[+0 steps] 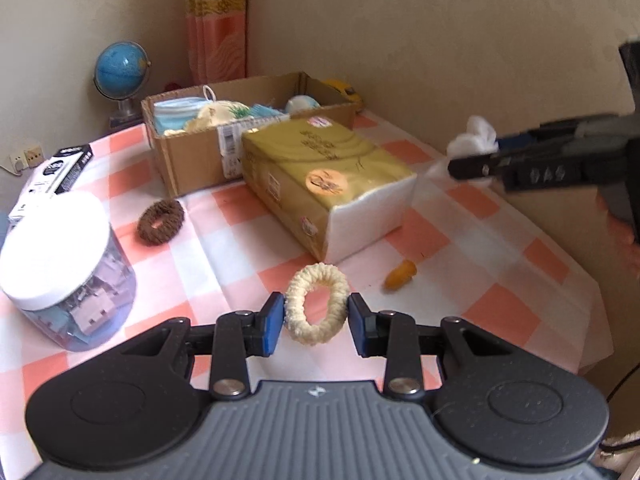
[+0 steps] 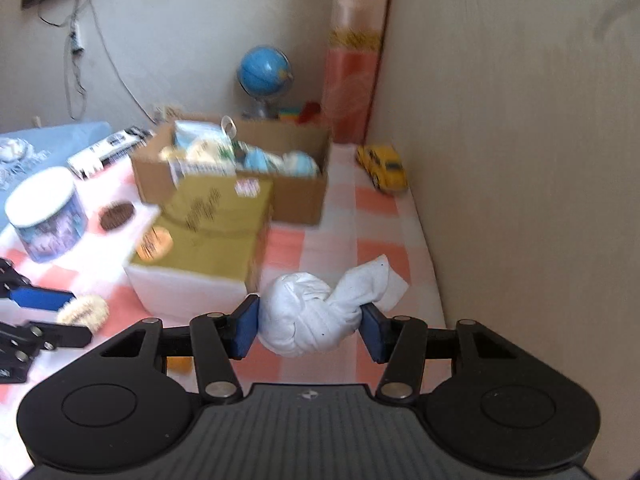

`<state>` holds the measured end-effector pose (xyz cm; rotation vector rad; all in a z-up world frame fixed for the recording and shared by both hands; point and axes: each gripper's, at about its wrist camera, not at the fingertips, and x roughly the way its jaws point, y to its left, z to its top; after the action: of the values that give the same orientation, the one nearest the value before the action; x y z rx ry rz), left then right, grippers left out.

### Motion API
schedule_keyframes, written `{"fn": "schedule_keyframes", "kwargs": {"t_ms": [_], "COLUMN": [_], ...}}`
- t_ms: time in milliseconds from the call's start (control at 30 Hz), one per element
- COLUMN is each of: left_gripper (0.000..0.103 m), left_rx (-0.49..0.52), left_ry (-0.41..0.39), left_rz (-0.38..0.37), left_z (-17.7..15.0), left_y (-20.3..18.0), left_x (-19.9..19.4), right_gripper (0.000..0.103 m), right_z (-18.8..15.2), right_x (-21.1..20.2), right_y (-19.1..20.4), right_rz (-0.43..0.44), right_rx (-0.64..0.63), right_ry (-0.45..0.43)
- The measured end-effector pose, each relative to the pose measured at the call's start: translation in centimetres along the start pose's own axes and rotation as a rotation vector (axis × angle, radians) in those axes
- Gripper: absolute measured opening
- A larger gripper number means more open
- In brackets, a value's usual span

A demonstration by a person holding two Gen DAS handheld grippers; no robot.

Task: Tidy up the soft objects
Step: 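Carry the white cloth into the box and open the right gripper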

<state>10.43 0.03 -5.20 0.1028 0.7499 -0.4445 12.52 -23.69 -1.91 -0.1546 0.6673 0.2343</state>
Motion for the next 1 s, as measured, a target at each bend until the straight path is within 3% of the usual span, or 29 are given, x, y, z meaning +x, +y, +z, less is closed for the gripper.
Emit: {"fn": "schedule_keyframes", "kwargs": {"t_ms": [367, 767, 833, 900, 1000], "left_gripper": [0.033, 0.034, 0.034, 0.033, 0.034], "left_rx": [-0.045, -0.107, -0.117, -0.121, -0.126], "left_ry": [-0.030, -0.061, -0.059, -0.056, -0.054], "left_rz": [0.048, 0.084, 0.091, 0.098, 0.102], "left_z": [0.1, 0.4, 0.3, 0.2, 0.1], "left_y": [1.7, 3.5, 3.8, 4.0, 4.2], "left_x": [-1.4, -2.0, -1.9, -2.0, -2.1], "right_gripper": [0.058, 0.058, 0.066, 0.095, 0.101], "right_z": [8.5, 16.5, 17.1, 17.1, 16.4], "right_x": [2.9, 11.8, 13.4, 14.3, 14.1], "right_y": [1.6, 2.6, 2.7, 2.7, 2.2], "right_rz": [0.072, 0.101, 0.085, 0.067, 0.073], "right_rx": [-0.126, -0.160, -0.159, -0.158, -0.139], "right_ry": [-0.090, -0.038, -0.020, -0.018, -0.034]}}
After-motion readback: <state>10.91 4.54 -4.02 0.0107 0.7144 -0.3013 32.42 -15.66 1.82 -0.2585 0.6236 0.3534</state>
